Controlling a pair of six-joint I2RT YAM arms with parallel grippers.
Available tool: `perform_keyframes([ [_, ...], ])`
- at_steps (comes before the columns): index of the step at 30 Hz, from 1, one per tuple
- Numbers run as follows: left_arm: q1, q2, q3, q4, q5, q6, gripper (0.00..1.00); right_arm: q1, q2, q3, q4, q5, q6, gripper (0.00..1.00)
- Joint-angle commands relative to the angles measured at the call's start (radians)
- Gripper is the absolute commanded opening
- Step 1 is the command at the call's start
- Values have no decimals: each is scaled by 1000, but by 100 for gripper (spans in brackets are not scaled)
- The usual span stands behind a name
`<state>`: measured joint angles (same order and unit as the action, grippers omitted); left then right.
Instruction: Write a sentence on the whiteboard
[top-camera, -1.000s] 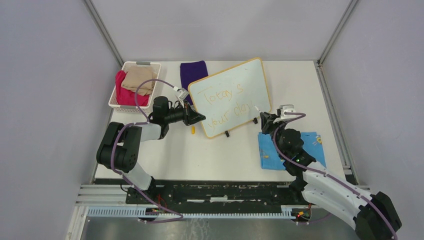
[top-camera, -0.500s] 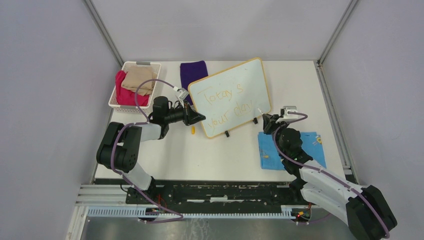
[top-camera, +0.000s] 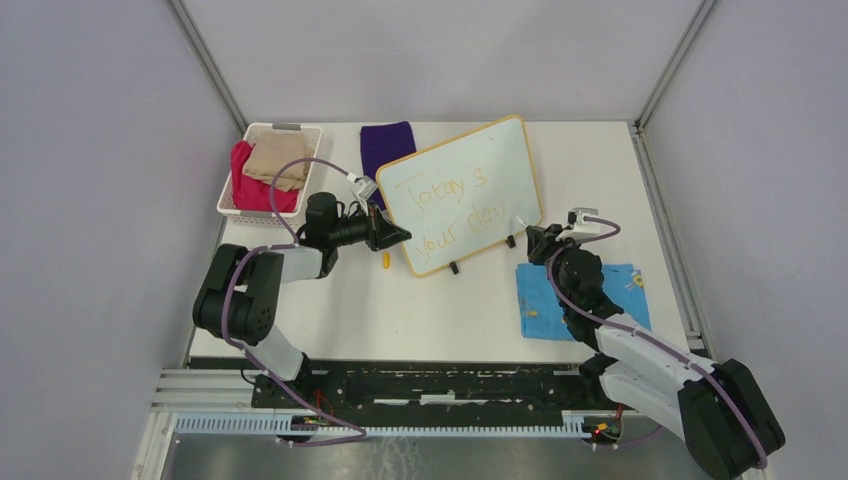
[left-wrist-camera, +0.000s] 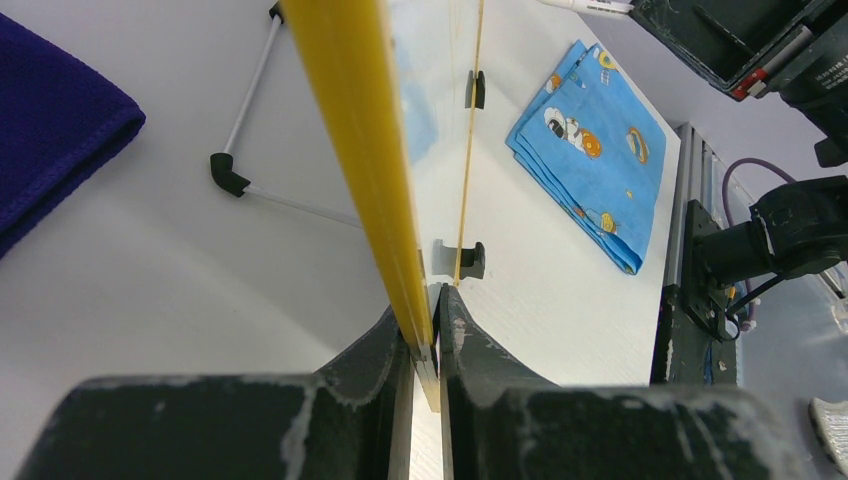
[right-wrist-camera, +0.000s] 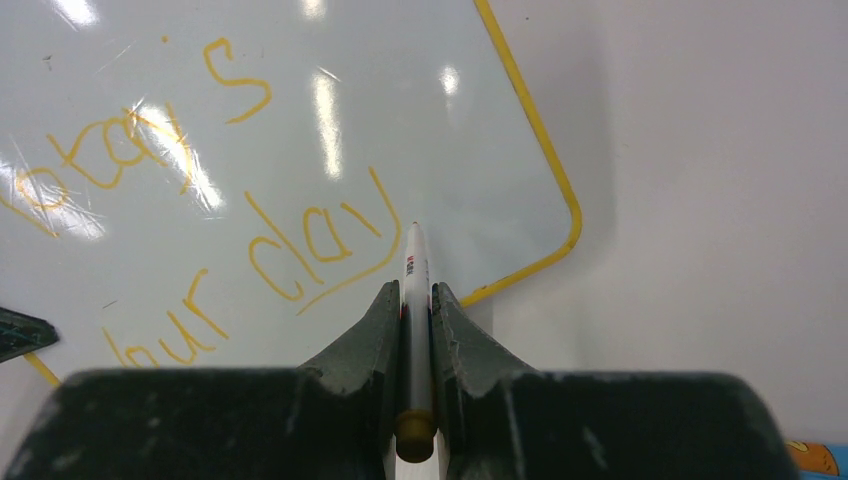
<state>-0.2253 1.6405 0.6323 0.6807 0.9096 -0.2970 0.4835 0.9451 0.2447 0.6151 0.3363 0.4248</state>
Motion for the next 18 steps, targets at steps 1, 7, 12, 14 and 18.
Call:
perform_keyframes([
  [1,-12,39,-7,-124,-121,130,2,-35,26,53,58,-20,65,0],
  [7,-13,41,-7,-124,-121,130,2,-74,75,70,74,-34,93,0],
  [12,-13,41,-5,-124,-121,129,2,-85,109,83,92,-52,103,0],
  [14,-13,41,-6,-124,-121,130,2,-89,117,85,94,-57,105,0],
  [18,-13,41,-5,-124,-122,130,2,-91,131,83,99,-69,106,0],
])
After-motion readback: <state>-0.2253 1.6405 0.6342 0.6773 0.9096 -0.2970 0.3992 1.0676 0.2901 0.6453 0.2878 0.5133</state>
